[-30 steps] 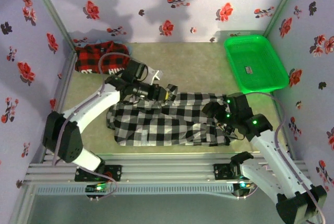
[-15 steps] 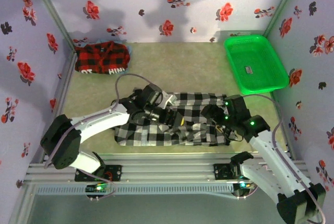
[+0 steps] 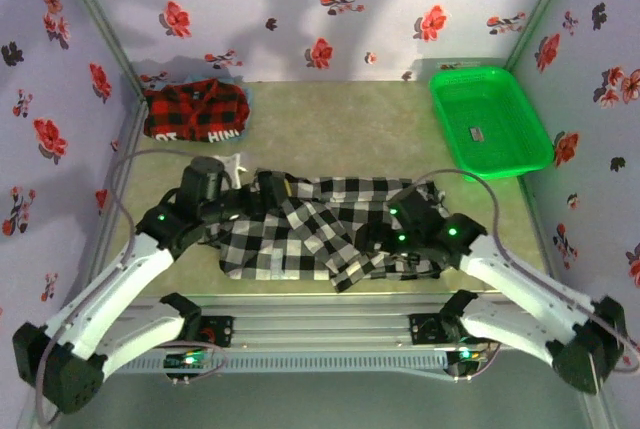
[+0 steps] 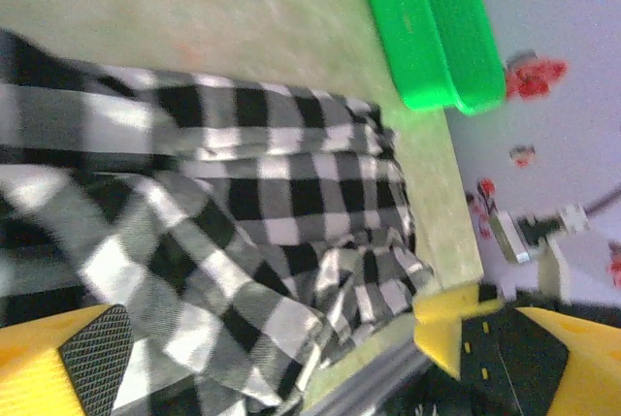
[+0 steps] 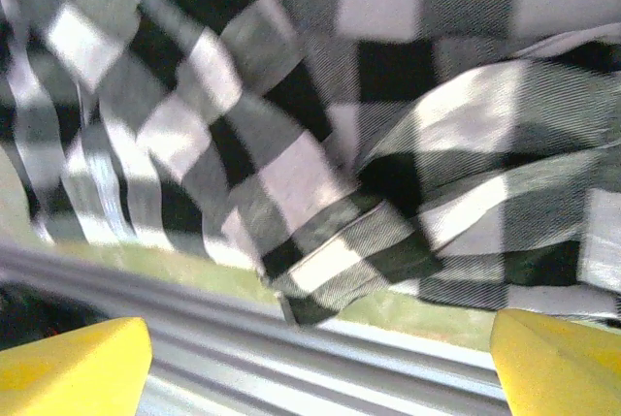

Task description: Fold and stack the long sleeve shirts

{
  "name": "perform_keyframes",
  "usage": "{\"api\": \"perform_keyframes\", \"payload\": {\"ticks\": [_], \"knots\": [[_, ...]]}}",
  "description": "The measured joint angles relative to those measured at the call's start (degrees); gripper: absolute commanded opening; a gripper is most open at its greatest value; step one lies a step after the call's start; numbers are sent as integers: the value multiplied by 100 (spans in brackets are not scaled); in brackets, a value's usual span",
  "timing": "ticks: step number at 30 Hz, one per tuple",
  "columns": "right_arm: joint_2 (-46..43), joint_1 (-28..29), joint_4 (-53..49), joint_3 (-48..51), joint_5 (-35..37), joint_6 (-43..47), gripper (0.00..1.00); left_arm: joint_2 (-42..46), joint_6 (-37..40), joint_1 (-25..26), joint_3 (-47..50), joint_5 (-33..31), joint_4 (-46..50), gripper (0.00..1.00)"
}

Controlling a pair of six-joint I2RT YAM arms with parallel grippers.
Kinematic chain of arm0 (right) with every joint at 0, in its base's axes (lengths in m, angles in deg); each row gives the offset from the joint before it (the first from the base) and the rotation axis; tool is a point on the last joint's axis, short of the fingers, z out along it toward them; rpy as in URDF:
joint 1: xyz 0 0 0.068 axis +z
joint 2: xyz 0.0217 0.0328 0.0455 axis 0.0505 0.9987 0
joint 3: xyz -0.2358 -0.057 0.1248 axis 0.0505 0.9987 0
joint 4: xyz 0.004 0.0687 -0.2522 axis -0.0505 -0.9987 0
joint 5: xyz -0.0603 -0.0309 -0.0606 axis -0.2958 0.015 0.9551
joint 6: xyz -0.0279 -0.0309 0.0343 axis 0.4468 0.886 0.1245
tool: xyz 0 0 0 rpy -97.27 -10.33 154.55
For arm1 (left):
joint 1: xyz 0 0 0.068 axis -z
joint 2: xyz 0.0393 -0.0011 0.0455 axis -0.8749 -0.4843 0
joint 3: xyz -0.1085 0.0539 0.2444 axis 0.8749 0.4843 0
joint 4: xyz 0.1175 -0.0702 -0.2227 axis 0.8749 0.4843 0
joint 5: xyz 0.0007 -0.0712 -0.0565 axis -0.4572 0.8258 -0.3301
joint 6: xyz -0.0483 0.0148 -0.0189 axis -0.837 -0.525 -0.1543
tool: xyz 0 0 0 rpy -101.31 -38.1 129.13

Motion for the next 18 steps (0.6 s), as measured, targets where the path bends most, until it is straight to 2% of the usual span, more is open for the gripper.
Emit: {"api": "perform_keyframes", "payload": {"ticks": [5, 9, 13, 18], "knots": [[1388, 1591, -407, -925, 833, 542, 86, 59, -247, -380, 549, 50, 437, 89], [2380, 2524, -715, -1539, 1458, 946, 79, 48, -289, -494, 658, 68, 595, 89], [3272, 3099, -949, -1904, 2009, 1237, 73, 116, -304, -678, 658, 72, 632, 89], [3788, 3401, -953, -1919, 2337, 1388, 66, 256, -295, -855, 658, 76, 802, 89]]}}
